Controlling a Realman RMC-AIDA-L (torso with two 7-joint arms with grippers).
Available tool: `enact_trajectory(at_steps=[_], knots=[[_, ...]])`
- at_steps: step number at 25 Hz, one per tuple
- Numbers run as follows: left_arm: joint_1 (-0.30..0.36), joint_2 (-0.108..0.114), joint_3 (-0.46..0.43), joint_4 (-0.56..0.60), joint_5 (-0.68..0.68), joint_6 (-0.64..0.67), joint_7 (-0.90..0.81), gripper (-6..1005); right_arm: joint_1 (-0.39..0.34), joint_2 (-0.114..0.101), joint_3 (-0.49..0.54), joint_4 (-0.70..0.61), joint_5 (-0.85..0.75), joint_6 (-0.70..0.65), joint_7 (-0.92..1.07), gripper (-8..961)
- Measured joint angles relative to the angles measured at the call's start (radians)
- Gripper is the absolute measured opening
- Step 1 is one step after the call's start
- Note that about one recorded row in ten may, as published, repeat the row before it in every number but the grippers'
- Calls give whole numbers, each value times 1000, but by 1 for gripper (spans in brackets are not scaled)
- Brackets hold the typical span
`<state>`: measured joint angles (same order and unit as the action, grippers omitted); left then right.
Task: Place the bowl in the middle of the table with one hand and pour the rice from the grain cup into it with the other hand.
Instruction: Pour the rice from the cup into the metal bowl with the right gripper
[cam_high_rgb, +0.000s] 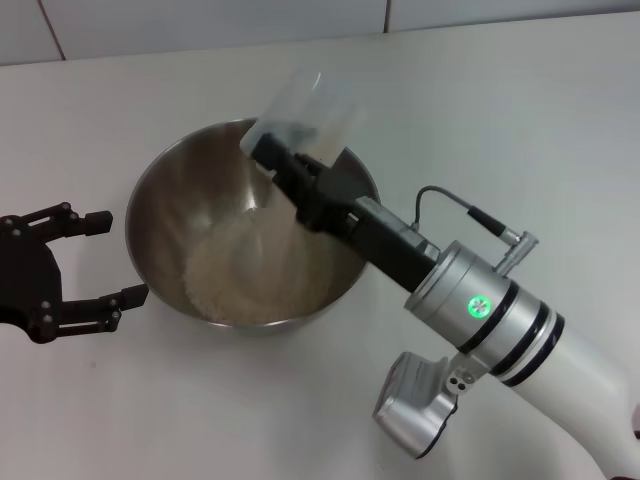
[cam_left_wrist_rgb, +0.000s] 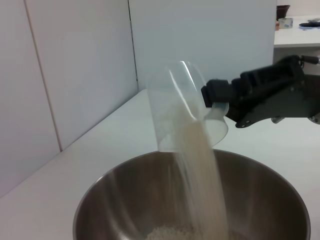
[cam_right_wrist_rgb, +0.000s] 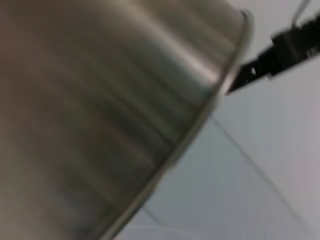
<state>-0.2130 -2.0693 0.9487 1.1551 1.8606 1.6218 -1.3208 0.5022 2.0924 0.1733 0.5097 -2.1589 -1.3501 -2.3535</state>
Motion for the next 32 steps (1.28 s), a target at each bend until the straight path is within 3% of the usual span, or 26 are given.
enact_trajectory(at_steps=[9,17,22,24,25,32], knots=[[-7,0,1,0,0,-2,0,866,21,0,34,0,-120,35,-228,15],[-10,0,1,0,8,-2,0,866,7,0,118,4,-202,83,-229,15],[-8,0,1,0,8,-2,-1,866,-37,0,138,163,-23,76,84,14],[-8,0,1,1,8,-1,-1,866,-73,0,170,260,77,66,352,14],[-8,0,1,1,8,-1,-1,866,-73,0,170,260,77,66,352,14],[-11,0,1,3,8,1,-1,866,-125,-6,231,373,253,64,939,14]])
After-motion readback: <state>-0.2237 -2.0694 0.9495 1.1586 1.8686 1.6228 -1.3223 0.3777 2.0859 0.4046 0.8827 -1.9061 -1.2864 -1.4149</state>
